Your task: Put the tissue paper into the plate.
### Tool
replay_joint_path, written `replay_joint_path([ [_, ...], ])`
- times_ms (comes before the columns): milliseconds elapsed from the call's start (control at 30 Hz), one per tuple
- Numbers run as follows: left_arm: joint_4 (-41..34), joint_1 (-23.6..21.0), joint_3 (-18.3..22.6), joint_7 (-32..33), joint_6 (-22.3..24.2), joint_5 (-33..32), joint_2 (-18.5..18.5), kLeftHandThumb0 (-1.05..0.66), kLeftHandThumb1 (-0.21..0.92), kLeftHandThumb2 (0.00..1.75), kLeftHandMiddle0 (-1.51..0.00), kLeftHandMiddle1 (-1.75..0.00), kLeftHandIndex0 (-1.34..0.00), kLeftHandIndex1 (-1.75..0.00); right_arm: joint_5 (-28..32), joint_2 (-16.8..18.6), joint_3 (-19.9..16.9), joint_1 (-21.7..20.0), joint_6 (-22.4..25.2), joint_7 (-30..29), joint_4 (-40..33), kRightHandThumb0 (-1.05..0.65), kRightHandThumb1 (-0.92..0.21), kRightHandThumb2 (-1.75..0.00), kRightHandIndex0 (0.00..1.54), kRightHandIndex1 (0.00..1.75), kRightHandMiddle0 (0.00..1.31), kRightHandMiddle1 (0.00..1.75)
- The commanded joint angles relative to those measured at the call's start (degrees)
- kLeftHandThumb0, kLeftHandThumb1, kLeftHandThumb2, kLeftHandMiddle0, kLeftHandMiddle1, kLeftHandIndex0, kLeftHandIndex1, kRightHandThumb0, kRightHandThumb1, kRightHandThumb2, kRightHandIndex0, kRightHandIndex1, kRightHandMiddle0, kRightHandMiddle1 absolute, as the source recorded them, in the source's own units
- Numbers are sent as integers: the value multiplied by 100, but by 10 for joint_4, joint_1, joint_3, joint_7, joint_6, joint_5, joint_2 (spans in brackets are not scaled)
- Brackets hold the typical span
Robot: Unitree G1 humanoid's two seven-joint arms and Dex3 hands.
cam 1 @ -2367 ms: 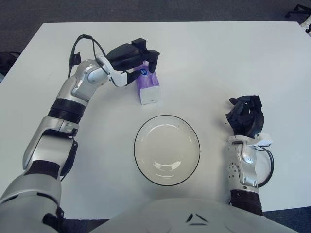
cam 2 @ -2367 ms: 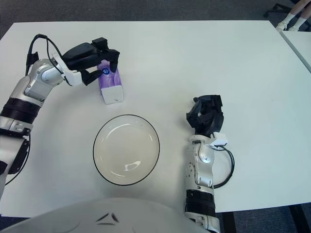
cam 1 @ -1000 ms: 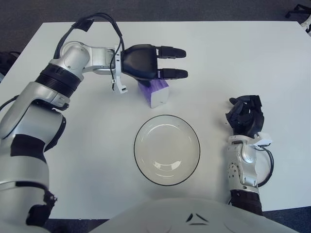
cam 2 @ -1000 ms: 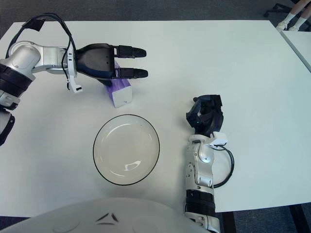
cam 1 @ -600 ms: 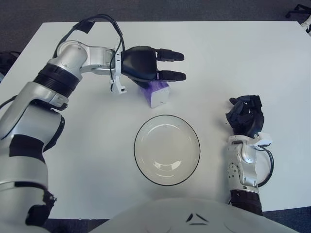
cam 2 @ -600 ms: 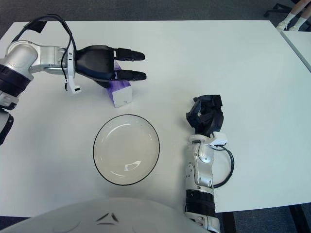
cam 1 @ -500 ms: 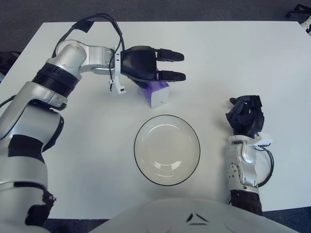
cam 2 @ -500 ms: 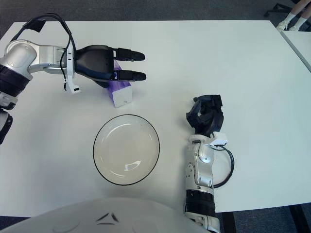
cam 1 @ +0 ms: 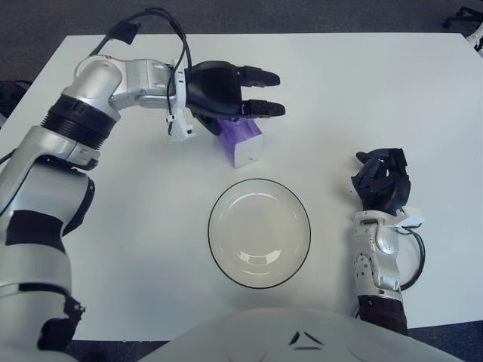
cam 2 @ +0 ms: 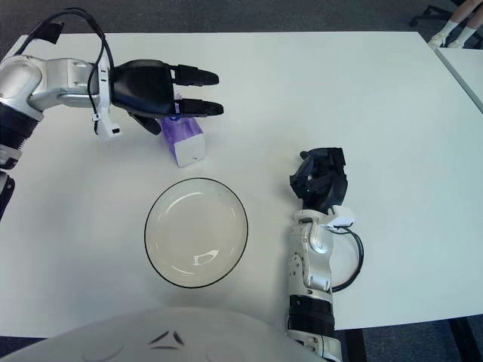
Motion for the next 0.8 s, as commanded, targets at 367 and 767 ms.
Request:
replay_joint_path([
  [367,-7,-24,5,-230,52,-145,-4,-105,89,37,0,0,0,0,11,39,2,39,55,-19,55,-39,-62,-94,66,149,38,175],
  [767,-12,16,9,-274,90,-162,-18,-105,89,31,0,0,0,0,0,41,4,46,51,-25,52,-40,-59,-98,69,150,40,175],
])
